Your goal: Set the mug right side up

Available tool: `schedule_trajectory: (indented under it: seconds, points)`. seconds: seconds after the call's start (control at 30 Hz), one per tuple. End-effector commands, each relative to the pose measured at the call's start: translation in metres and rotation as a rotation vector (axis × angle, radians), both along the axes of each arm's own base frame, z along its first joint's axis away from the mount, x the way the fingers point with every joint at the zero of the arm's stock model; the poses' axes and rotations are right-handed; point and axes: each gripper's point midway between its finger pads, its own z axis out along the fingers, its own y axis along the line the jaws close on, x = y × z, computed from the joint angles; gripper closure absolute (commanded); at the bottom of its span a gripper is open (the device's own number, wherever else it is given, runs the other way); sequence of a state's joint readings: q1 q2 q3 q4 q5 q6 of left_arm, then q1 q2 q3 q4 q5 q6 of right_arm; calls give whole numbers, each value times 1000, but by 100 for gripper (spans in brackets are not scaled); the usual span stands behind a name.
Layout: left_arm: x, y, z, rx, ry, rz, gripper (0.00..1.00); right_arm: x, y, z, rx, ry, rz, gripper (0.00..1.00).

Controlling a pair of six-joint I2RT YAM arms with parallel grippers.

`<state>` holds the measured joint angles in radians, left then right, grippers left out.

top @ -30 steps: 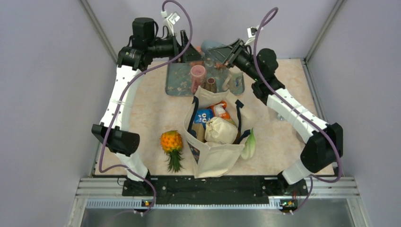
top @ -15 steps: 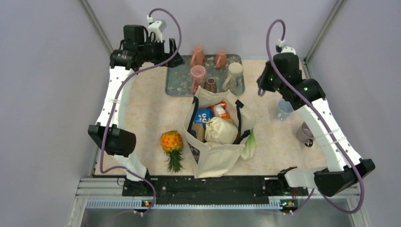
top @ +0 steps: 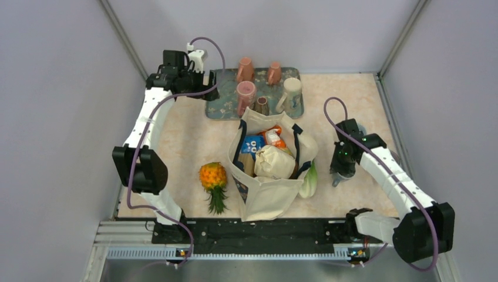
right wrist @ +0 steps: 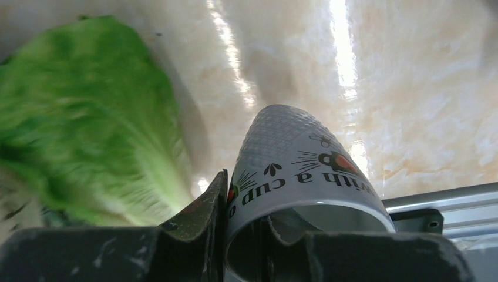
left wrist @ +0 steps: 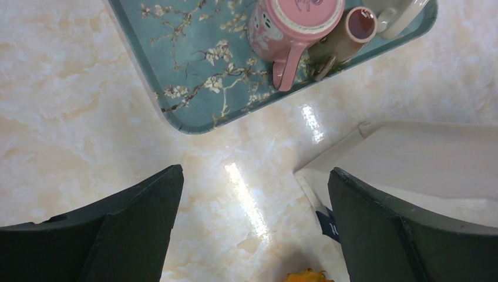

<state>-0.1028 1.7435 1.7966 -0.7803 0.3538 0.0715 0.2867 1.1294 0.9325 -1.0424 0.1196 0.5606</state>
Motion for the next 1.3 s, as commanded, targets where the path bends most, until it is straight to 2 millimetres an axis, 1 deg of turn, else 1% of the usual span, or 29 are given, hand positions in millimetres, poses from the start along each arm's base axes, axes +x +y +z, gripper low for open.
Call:
schedule_trajectory:
  seconds: [0.0,0.13,0.23,0.3,0.33,0.4,0.47,0.57,0.7,0.77,0.87,1.03,1.17,1.27]
  points:
    - [6,0,4,22,-67,-21,3,23,-1,-14,87,-91,-53,100]
    - [2,-2,-1,17,-54,-35,3,25,-5,-36,68,-45,-48,100]
    - [0,-3,-4,11,-47,-39,4,26,-10,-48,53,-30,-57,100]
    - [-2,-4,-7,5,-36,-40,4,25,-12,-53,53,-24,-64,100]
    - [-3,-5,-8,1,-32,-43,4,25,-13,-55,51,-21,-64,99]
    - [-6,-8,-9,-14,-20,-49,5,25,-16,-59,38,-11,-63,93]
    - [-8,-11,-4,-28,-20,-58,5,26,-17,-60,31,-4,-60,90]
    - [-15,-21,11,-66,-21,-91,6,27,-17,-60,29,-7,-55,83]
    - [-36,-42,34,-134,-3,-165,6,29,-19,-61,15,-5,-48,77]
    - [-46,-52,45,-162,3,-201,6,31,-19,-59,13,-11,-43,71]
    - [-63,-67,62,-189,9,-258,6,33,-20,-51,9,-26,-33,62]
    - [-92,-88,85,-235,18,-358,5,43,-19,-25,11,-77,-7,48]
    - [-111,-101,104,-281,6,-421,5,50,-19,7,8,-139,19,40]
    - [-124,-109,109,-261,-21,-460,5,56,-18,34,16,-215,35,36]
